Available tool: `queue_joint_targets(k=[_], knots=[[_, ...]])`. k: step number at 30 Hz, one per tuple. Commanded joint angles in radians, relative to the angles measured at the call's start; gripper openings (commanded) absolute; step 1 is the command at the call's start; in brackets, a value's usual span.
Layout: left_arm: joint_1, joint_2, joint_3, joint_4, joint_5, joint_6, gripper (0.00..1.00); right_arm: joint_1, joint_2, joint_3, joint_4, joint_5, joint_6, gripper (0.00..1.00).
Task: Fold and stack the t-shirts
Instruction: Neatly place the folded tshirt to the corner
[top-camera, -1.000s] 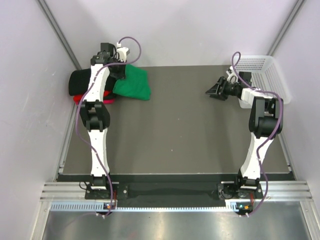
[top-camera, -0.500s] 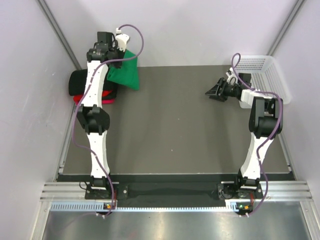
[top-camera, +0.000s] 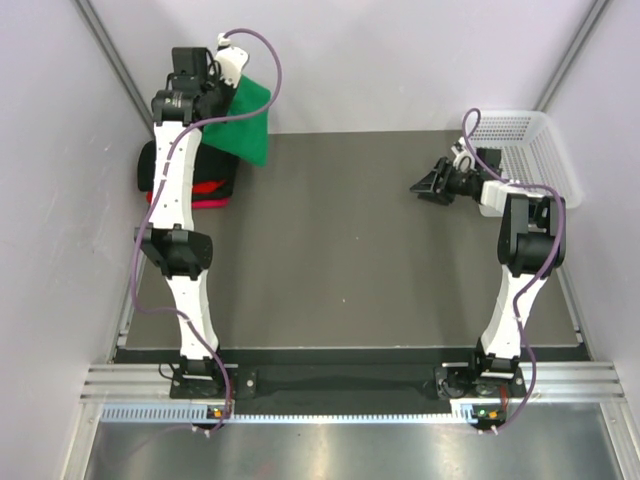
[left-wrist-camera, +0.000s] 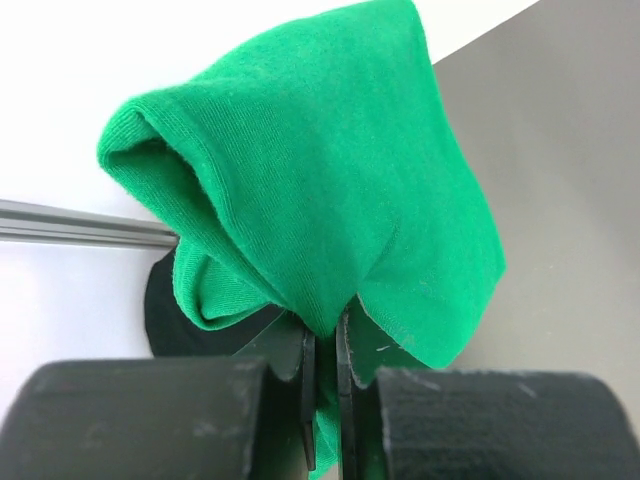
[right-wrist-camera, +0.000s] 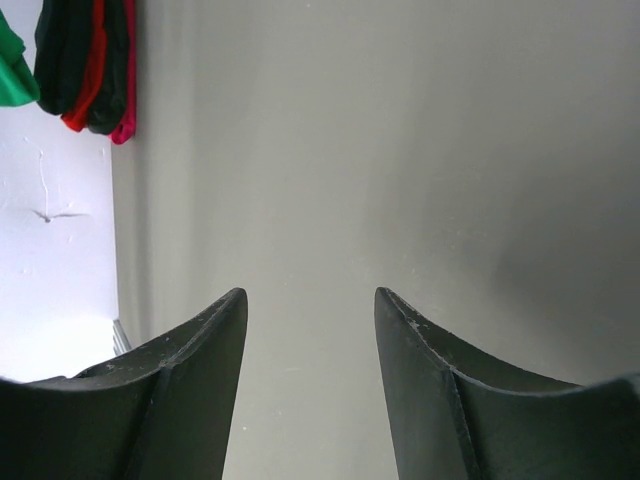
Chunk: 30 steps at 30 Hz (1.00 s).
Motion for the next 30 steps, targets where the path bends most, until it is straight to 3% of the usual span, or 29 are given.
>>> queue_joint_targets(k=[1, 10, 19, 30], knots=[[0.009, -0.074, -0.005, 0.026, -0.022, 0.059, 0.00, 0.010, -0.037, -0.005, 0.066, -0.009, -0.002, 0.54], [0.092, -0.029, -0.007, -0.015, -0.050, 0.160, 0.00, 0.012, -0.033, -0.010, 0.082, -0.009, 0.008, 0.54], [0.126, 0.072, -0.008, -0.014, -0.168, 0.255, 0.00, 0.012, -0.019, -0.010, 0.107, -0.009, 0.031, 0.54], [0.183, 0.193, -0.020, 0.101, -0.270, 0.221, 0.00, 0.012, -0.028, -0.021, 0.110, -0.009, 0.028, 0.54]])
